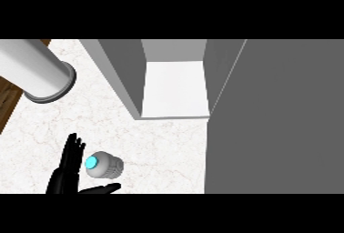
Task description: Pick up the bottled water, place it into the cabinet and close the cabinet
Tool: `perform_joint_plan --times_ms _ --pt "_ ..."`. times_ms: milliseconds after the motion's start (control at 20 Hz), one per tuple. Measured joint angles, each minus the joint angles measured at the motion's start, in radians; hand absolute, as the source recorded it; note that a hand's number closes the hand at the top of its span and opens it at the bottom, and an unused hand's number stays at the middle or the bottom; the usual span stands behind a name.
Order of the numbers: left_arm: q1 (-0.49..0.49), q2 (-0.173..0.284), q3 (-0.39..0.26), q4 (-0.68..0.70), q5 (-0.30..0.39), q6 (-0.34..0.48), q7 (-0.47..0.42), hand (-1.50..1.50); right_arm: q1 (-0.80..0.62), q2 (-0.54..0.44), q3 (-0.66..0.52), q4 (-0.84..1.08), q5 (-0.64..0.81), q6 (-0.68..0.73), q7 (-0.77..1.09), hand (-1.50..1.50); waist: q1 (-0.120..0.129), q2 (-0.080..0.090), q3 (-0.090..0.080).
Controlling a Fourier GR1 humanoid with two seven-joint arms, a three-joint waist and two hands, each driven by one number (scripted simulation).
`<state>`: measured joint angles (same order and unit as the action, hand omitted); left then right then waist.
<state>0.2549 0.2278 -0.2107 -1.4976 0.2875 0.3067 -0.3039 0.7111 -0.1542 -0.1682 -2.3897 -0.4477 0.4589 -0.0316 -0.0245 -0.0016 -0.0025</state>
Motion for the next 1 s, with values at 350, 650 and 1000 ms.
perform_joint_plan --times_ms 350,650,1000 --pt "-0.054 -0.052 0.035 0.206 0.002 -0.034 -0.111 -1.50 0.055 -0.013 0.002 0.000 -0.021 0.025 -0.034 -1.50 0.000 0.000 0.000" --pt "-0.113 -0.091 0.084 0.356 0.058 -0.138 -0.224 -1.50 0.065 -0.036 -0.020 0.005 -0.040 0.022 -0.050 -1.50 0.003 0.001 -0.001" --pt "-0.178 -0.121 0.105 0.526 0.088 -0.281 -0.342 1.50 0.096 -0.060 -0.050 0.009 -0.061 0.036 -0.084 -1.50 0.001 0.001 -0.001"
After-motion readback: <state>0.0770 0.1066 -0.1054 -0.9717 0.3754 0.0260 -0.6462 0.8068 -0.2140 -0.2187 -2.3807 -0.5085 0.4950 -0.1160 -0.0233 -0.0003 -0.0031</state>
